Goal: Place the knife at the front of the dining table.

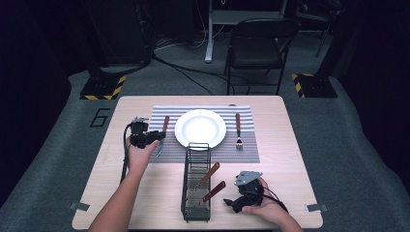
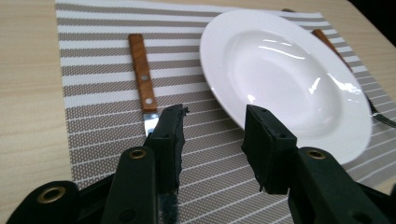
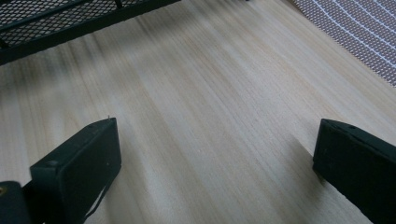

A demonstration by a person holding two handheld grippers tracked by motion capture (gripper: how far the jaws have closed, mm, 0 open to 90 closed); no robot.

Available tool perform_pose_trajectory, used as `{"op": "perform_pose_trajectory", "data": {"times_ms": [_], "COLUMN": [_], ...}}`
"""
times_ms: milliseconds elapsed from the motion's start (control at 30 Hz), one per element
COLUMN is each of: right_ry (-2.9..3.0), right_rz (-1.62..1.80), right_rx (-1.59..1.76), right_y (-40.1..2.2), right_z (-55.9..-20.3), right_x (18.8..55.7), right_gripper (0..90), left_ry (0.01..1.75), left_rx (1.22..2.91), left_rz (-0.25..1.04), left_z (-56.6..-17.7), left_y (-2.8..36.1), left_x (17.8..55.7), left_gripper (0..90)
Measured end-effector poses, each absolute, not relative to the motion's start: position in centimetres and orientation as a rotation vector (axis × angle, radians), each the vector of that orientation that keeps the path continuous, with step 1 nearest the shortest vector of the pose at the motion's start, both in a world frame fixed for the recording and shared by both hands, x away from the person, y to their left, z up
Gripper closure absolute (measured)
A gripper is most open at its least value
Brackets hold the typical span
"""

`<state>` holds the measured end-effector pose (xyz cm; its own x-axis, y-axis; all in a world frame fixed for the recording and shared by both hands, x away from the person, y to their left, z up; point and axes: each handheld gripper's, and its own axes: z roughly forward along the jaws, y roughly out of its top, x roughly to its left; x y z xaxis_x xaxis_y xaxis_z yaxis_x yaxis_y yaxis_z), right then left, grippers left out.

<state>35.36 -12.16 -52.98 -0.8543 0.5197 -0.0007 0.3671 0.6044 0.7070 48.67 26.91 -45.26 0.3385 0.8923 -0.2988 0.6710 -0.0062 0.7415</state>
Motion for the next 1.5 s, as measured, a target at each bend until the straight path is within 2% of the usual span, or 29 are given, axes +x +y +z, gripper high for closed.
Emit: {"op": "perform_pose_trajectory", "data": {"times_ms": [533,733,1133,1500], "right_ry": [2.624,2.624,2.624,2.623], "right_rz": [1.086,1.086,1.086,1.086], "right_rx": [0.730,0.730,0.729,0.731], "right_y": [-12.2,-12.2,-12.2,-12.2], "right_z": [-53.0,-53.0,-53.0,-53.0], "right_x": [35.4,35.4,35.4,35.4], "right_gripper": [0.3,0.3,0.3,0.3], "left_ry": [1.289,1.270,1.231,1.179], "left_rx": [1.842,1.826,1.834,1.880], "left_rz": [0.348,0.355,0.344,0.341], "left_z": [-43.1,-42.6,-42.7,-44.7], "left_y": [27.3,28.0,28.6,28.7], "left_x": [45.2,43.6,40.5,38.3], "left_gripper": [57.6,57.4,56.6,52.4]}}
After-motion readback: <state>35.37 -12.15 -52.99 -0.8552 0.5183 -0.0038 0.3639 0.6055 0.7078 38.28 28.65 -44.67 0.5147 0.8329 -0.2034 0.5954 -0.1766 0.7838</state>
